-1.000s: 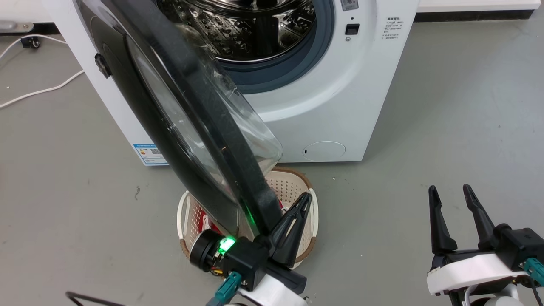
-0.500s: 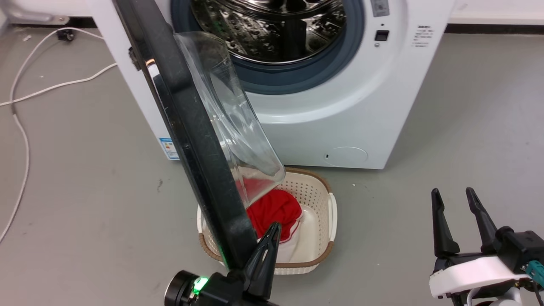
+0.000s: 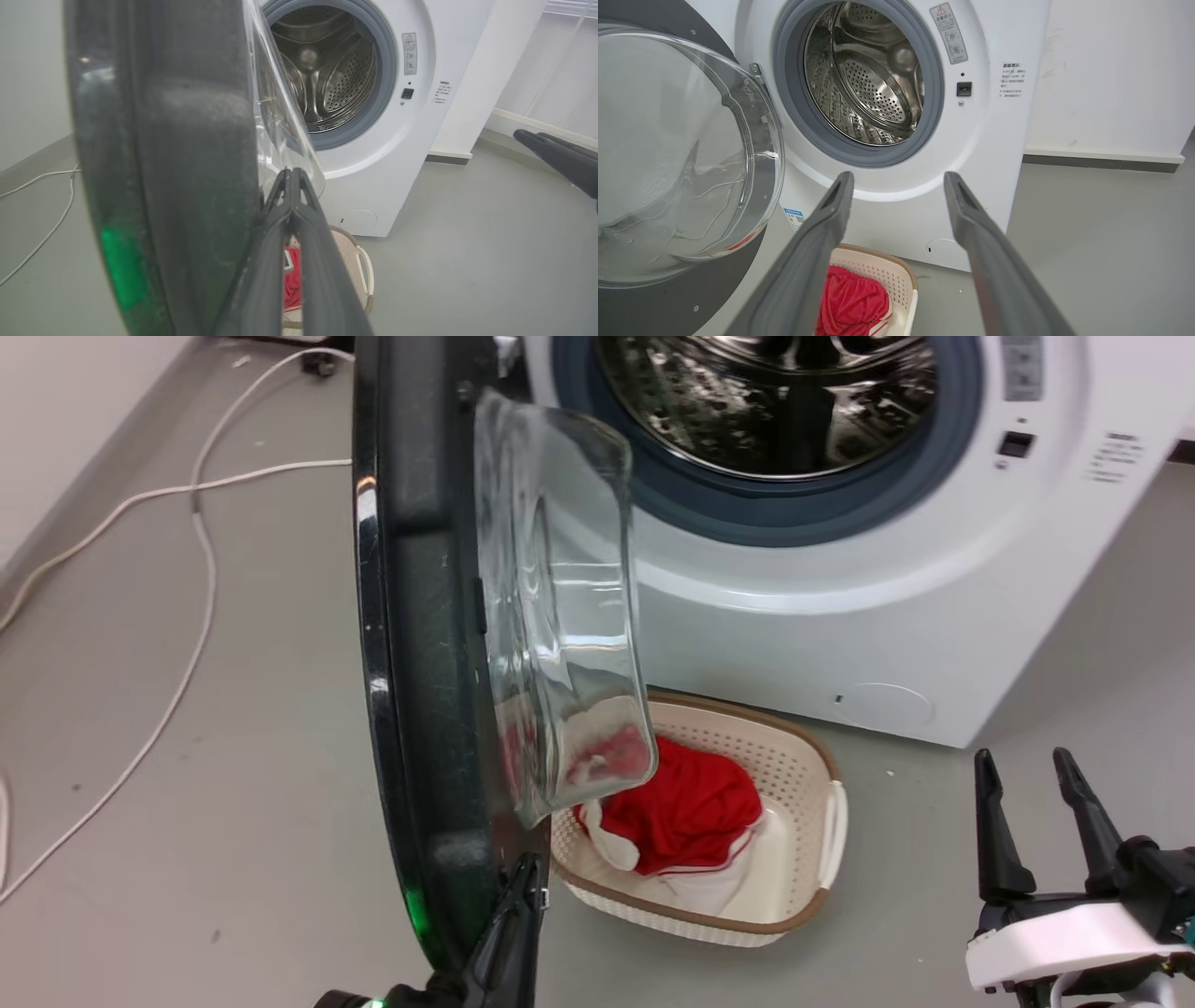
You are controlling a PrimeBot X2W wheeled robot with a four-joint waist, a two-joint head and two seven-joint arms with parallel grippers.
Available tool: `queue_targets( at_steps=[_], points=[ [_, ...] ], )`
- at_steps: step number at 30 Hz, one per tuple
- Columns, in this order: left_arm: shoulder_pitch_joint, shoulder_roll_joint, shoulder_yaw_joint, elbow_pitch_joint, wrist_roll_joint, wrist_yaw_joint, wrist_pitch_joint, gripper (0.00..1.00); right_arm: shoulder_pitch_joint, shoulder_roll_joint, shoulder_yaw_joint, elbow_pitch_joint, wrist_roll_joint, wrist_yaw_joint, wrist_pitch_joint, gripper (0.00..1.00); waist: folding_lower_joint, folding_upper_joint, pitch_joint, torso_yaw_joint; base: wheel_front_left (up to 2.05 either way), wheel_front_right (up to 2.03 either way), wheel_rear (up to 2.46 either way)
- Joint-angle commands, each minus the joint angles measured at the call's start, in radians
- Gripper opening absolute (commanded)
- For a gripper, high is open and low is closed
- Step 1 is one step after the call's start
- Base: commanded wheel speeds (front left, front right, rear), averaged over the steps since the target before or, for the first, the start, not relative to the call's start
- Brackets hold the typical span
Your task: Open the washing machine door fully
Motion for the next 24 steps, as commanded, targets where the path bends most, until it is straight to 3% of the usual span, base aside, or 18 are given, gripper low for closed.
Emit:
queue_targets(
  at_steps=[1, 11, 24],
  points=[
    [0.006, 0.008, 0.016, -0.001, -0.003, 0.010, -0.006, 0.00, 0.004, 0.002, -0.002, -0.011, -0.007, -0.001, 0.005, 1.00, 0.0000, 0.0000, 0.009, 0.050, 0.00, 0.00, 0.00],
    [-0.002, 0.012, 0.134, 0.012, -0.078, 0.024, -0.033, 0.00, -0.004, 0.002, -0.013, -0.048, -0.019, -0.001, 0.028, 1.00, 0.0000, 0.0000, 0.033, 0.157, 0.00, 0.00, 0.00],
    [-0.120, -0.027, 0.372, 0.123, -0.153, -0.068, -0.047, 0.00, -0.027, 0.001, -0.015, -0.085, -0.041, -0.001, 0.063, 1.00, 0.0000, 0.0000, 0.076, 0.169, 0.00, 0.00, 0.00]
  ],
)
